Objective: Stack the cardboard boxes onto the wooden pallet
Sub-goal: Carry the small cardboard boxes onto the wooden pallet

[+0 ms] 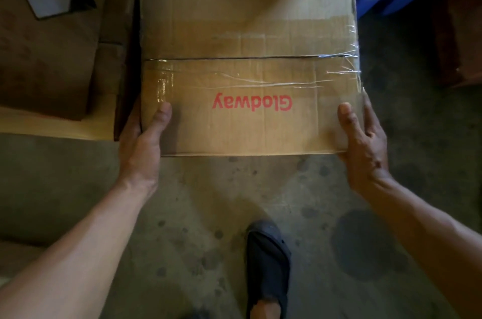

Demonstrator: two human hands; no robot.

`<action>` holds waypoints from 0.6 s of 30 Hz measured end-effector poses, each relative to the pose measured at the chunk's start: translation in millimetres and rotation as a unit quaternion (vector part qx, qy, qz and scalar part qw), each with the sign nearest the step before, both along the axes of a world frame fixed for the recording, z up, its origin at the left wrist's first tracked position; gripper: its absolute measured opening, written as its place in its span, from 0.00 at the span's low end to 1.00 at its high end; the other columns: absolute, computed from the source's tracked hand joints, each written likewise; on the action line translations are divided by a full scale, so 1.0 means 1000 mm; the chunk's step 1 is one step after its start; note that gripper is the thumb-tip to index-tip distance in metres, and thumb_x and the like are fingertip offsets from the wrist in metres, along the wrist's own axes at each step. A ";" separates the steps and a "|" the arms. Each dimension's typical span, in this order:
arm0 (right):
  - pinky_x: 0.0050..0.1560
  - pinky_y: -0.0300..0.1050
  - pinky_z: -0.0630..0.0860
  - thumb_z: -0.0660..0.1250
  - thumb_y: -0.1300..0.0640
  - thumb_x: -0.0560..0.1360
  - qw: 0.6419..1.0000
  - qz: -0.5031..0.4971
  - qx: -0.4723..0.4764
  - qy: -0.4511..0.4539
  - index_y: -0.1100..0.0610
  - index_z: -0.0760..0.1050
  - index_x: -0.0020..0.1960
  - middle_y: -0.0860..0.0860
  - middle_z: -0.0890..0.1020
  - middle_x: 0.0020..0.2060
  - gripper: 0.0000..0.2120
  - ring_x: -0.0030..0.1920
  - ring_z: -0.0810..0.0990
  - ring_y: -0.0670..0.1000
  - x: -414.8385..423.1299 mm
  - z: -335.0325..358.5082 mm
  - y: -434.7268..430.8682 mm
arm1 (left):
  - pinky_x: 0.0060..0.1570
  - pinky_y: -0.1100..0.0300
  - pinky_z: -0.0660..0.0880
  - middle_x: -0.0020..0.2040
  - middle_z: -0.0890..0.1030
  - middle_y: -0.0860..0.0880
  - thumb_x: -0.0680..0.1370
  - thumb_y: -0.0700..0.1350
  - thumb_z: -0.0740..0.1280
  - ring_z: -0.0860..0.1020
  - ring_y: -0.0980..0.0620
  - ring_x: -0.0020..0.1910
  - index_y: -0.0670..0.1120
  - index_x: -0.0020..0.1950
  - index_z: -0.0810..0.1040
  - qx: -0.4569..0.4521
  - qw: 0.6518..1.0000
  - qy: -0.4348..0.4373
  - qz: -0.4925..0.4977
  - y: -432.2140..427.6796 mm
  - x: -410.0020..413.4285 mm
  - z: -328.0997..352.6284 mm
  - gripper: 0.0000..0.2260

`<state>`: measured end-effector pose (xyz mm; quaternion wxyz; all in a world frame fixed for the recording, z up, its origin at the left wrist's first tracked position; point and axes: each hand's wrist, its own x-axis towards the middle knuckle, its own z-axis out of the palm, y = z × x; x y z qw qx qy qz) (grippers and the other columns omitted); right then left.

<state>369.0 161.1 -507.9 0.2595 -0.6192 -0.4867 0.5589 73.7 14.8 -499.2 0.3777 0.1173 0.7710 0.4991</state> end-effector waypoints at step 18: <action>0.51 0.51 0.83 0.69 0.42 0.71 0.995 -0.073 0.012 0.065 0.38 0.68 0.73 0.44 0.78 0.62 0.31 0.57 0.82 0.47 0.065 0.064 -0.114 | 0.59 0.46 0.78 0.63 0.81 0.56 0.73 0.54 0.73 0.80 0.53 0.60 0.63 0.71 0.71 0.093 0.989 -0.011 -0.112 -0.081 0.044 0.044 0.27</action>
